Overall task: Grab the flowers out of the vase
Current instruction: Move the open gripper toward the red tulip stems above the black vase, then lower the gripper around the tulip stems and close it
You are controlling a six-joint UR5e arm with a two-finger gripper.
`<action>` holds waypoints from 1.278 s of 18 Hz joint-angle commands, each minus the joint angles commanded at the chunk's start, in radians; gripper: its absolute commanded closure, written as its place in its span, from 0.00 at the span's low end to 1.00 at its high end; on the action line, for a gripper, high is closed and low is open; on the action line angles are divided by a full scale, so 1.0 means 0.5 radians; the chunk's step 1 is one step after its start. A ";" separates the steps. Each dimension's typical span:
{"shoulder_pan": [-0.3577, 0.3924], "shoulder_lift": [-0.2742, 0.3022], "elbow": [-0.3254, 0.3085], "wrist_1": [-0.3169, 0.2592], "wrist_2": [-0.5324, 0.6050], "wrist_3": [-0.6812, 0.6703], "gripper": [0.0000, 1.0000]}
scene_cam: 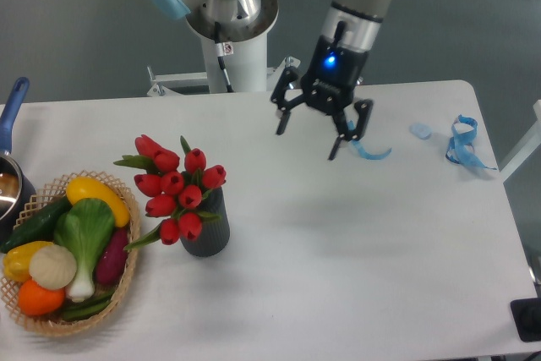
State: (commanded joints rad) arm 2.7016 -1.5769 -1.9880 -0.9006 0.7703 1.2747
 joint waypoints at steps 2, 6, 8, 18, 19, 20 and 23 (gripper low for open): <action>-0.065 0.003 -0.006 0.003 -0.065 0.003 0.00; -0.212 -0.012 -0.040 0.067 -0.157 -0.006 0.00; -0.282 -0.061 -0.040 0.114 -0.148 -0.006 0.00; -0.289 -0.126 -0.031 0.132 -0.135 0.000 0.00; -0.289 -0.135 -0.034 0.135 -0.135 0.000 0.00; -0.289 -0.144 -0.037 0.138 -0.135 0.000 0.00; -0.313 -0.172 -0.043 0.132 -0.148 -0.003 0.00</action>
State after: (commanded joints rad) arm 2.5449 -1.6628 -2.0095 -0.8345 0.6965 1.2732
